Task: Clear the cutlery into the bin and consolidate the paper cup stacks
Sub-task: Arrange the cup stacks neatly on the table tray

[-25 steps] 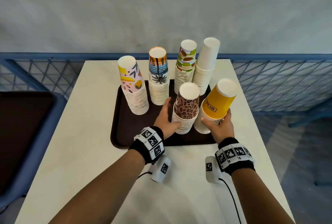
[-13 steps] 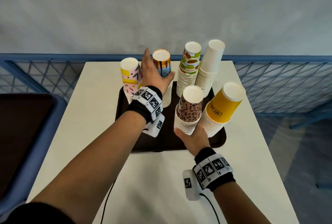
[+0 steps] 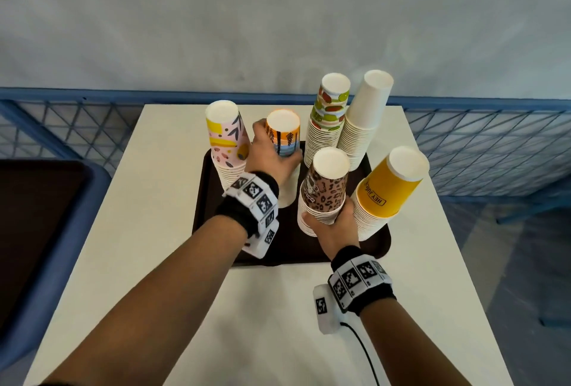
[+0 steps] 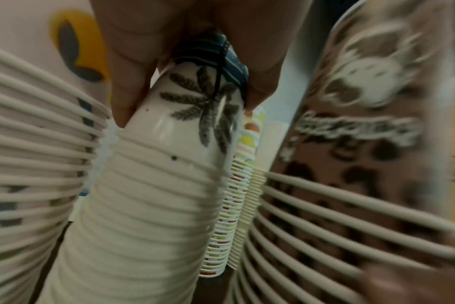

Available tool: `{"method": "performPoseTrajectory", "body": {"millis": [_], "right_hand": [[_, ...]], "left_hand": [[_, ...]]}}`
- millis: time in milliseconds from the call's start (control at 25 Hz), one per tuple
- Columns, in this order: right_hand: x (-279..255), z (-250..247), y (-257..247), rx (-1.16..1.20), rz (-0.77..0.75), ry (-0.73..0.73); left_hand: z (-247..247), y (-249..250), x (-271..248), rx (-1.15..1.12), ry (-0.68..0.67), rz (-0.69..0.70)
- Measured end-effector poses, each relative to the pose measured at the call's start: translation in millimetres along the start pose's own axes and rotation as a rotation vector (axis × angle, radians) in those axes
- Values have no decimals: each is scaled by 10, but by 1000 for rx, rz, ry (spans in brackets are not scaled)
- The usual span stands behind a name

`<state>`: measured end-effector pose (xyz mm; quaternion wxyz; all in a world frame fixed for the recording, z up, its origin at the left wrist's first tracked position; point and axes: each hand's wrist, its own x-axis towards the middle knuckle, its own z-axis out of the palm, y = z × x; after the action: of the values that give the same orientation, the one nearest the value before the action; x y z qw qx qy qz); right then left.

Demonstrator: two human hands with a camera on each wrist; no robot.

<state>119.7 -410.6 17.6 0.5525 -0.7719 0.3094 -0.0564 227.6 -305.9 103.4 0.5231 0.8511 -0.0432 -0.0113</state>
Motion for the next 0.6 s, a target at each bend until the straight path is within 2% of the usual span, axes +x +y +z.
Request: {"method": "performPoseTrajectory", "body": {"millis": [240,400,600], "right_hand": [[124,78,-5,-49,-60,0],[383,189,-174,-55,-35,-79],[709,354,-376,1,-78,-133]], "left_hand": [[-186,-180,-598,-91,-51,12],[-234,-282,-642,-106,-51,29],[-215,-353,-604,-105,-60,48]]}}
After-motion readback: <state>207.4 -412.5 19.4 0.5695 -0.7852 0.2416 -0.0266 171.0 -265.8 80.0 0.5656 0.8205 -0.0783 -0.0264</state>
